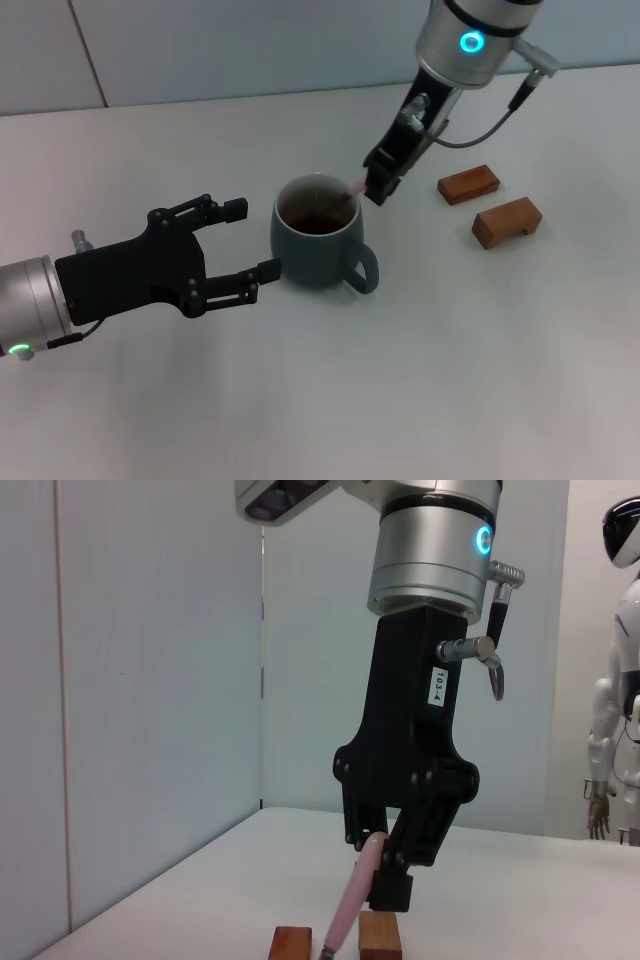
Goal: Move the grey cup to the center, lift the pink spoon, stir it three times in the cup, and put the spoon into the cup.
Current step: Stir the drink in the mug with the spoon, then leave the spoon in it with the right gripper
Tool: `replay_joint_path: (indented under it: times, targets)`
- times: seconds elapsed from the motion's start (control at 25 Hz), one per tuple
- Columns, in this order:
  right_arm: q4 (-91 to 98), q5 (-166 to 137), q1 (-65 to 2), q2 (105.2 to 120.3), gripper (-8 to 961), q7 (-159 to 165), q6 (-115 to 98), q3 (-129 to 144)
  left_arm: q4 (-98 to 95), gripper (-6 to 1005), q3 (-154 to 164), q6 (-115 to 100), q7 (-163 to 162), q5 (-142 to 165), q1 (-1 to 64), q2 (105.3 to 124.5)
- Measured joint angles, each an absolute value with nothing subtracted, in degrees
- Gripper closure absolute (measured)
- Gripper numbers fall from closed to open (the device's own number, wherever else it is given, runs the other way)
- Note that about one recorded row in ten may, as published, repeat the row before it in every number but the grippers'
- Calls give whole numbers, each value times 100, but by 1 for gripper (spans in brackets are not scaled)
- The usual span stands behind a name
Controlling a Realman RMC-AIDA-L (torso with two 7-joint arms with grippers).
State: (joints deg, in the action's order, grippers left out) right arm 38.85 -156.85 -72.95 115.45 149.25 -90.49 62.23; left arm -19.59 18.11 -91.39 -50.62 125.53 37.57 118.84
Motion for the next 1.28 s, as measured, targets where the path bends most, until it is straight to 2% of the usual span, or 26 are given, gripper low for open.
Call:
replay_joint_path:
  times: [0.24, 0.64, 1.04, 1.28]
  targets:
    - [3881, -15690, -7294, 11542, 826, 14939, -9375, 6217, -1956, 159, 1810, -9141, -5054, 12566, 3762, 11887]
    - [3850, -15689, -7464, 11803, 824, 14862, -8986, 6263, -1946, 159, 1811, -9135, -5046, 12568, 3769, 11891]
    - [3715, -15707, -7404, 11642, 822, 14893, -8930, 6259, -1942, 159, 1811, -9141, -5044, 12565, 3764, 11892]
    - [3742, -15703, -7379, 11685, 821, 14905, -9228, 6258, -1942, 159, 1810, -9141, -5044, 12569, 3766, 11892]
